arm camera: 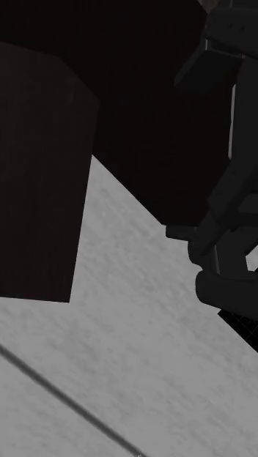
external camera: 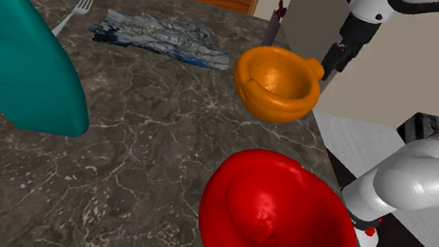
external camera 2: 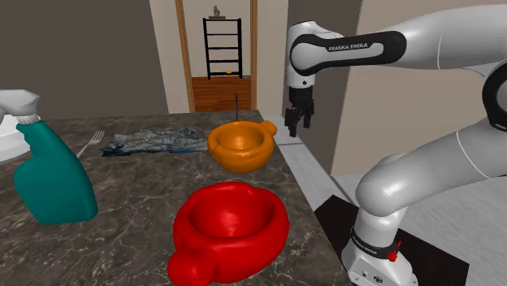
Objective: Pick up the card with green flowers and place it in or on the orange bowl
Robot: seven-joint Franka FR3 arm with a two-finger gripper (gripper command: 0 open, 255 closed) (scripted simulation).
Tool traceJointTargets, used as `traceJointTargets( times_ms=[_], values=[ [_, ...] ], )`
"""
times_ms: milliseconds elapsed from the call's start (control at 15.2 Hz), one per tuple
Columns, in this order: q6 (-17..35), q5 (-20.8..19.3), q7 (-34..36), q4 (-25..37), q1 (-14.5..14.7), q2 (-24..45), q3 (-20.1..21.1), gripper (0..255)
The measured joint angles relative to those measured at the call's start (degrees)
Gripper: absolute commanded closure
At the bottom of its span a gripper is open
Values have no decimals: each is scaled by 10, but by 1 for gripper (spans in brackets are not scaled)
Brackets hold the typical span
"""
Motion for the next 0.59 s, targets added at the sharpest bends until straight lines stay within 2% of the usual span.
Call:
traceJointTargets(
  times_ms=[198,594],
  values=[
    [13,9,-32,13,15,13,-10,0],
    [61,63,-192,75,87,67,-55,0]
  ],
)
